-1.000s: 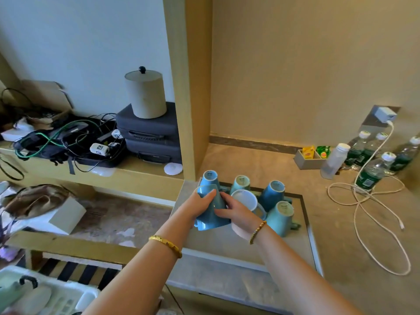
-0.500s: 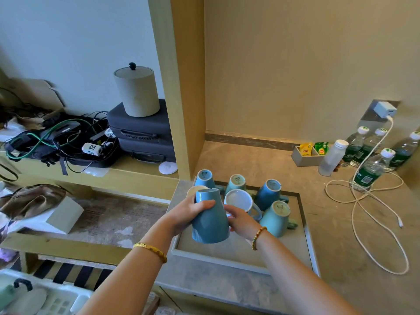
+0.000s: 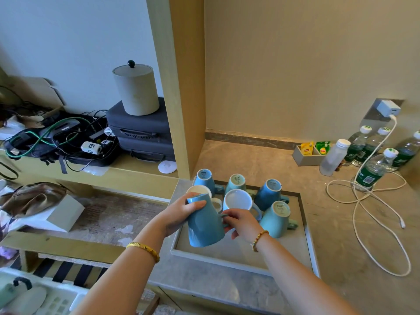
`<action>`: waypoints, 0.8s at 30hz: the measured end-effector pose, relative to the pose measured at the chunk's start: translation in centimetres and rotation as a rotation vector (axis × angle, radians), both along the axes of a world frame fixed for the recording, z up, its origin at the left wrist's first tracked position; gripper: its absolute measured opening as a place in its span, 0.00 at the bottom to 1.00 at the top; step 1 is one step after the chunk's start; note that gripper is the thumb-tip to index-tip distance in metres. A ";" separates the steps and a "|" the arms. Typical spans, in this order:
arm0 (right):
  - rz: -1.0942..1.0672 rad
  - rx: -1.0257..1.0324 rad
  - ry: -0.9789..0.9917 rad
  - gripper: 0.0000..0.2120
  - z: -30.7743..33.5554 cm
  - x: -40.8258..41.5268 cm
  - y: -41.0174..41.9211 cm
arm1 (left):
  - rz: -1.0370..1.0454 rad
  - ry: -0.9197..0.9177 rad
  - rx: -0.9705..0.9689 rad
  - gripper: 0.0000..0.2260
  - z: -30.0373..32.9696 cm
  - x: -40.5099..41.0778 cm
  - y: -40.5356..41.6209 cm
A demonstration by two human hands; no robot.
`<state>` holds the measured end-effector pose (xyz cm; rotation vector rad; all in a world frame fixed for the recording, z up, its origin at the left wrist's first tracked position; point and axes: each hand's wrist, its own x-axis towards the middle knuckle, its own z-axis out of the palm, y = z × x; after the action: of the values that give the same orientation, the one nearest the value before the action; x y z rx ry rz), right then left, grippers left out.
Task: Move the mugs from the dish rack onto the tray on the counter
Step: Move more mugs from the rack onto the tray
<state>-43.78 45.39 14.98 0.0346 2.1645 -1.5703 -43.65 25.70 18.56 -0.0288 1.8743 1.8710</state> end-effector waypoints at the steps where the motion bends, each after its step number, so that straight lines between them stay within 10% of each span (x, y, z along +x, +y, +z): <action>1: -0.008 0.020 0.011 0.10 -0.2 0.1 -0.3 | 0.005 -0.012 -0.047 0.27 -0.5 0.1 -0.4; 7: -0.100 0.133 0.087 0.11 -2.2 0.8 -1.2 | -0.160 0.097 -0.492 0.18 -1.3 0.0 -2.1; 14: 0.164 0.636 0.204 0.08 -4.8 0.2 -1.8 | -0.363 0.297 -0.822 0.28 -2.0 0.0 -2.3; 24: 0.248 0.674 0.160 0.10 -6.5 0.2 -3.1 | -0.349 0.290 -0.956 0.31 -4.2 0.6 -2.4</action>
<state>-43.57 42.26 8.45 -0.1439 2.6071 -0.6821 -43.06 23.27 14.36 0.2445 2.5938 0.6597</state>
